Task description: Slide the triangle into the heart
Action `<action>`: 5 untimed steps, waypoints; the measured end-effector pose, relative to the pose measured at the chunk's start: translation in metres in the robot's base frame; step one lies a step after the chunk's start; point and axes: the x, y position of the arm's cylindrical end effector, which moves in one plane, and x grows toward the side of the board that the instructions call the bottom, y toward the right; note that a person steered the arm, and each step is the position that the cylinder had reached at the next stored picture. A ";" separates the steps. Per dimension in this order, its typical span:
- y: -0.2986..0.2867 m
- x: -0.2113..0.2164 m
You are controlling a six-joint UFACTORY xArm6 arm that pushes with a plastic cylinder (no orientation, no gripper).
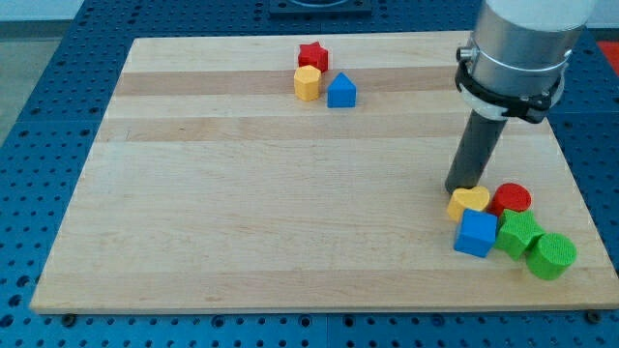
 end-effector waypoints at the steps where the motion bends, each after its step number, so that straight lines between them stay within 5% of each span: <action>1: -0.007 -0.007; 5: -0.190 -0.090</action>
